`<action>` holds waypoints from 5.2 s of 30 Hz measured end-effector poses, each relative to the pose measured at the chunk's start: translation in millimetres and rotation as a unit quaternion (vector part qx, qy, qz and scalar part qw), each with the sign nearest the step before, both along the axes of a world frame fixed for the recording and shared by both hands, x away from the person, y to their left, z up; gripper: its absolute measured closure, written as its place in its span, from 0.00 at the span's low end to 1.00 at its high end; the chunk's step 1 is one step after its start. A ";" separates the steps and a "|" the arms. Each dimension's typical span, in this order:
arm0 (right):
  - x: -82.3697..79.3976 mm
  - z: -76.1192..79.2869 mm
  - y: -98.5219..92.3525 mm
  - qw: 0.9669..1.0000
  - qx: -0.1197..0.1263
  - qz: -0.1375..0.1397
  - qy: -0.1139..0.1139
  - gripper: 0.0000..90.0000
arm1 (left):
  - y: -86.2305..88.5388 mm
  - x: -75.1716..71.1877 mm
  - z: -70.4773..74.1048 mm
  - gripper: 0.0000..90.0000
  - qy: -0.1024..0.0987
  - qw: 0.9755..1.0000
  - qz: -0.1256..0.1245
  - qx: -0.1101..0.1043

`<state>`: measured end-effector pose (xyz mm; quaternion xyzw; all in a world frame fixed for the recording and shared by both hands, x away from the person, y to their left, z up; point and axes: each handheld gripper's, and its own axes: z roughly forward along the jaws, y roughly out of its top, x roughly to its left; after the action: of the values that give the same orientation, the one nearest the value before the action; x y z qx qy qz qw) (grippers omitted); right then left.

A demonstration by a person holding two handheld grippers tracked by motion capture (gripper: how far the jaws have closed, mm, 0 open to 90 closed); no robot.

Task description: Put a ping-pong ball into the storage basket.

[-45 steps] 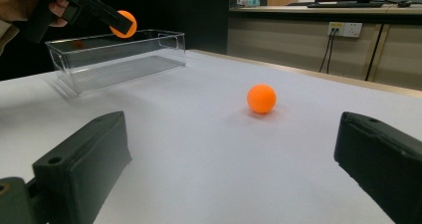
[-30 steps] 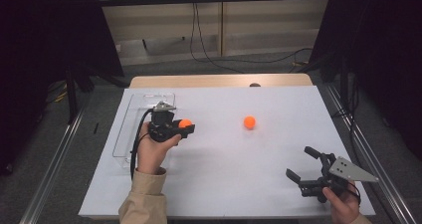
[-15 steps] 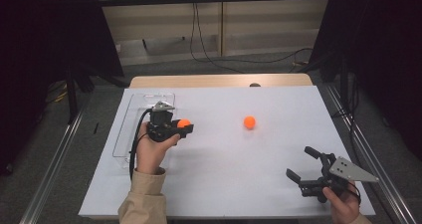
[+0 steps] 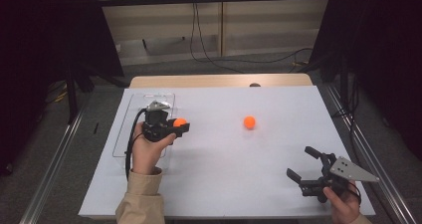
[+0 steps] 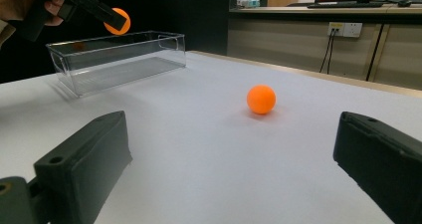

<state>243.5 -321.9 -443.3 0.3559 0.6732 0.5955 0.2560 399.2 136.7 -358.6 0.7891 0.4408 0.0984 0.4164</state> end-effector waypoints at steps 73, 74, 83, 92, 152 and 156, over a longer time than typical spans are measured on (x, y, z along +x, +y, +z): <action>-0.6 -0.3 0.0 1.000 0.000 0.001 0.002 0.01 | 39.7 3.2 -4.5 0.56 -0.016 0.998 0.060 0.032; -0.6 -0.3 0.0 1.000 0.000 0.000 0.002 0.01 | 39.9 3.3 -4.9 0.56 -0.015 0.997 0.061 0.033; -0.6 -0.2 0.0 1.000 0.000 0.001 0.001 0.01 | 44.7 4.1 -6.8 0.56 -0.014 0.997 0.072 0.035; -0.6 -0.2 -0.2 1.000 -0.001 0.001 0.000 0.01 | 49.1 4.5 -8.3 0.56 -0.015 0.996 0.081 0.038; -0.8 -0.3 0.0 1.000 -0.002 0.002 0.000 0.01 | 58.5 6.6 -16.3 0.47 -0.013 0.992 0.113 0.057; -0.8 -0.2 0.0 1.000 -0.001 0.001 0.000 0.01 | 53.4 6.2 -15.0 0.44 -0.013 0.993 0.104 0.056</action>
<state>242.6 -321.9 -443.6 0.3546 0.6745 0.5950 0.2557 405.4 190.1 -373.6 0.7599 0.5085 0.1758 0.3648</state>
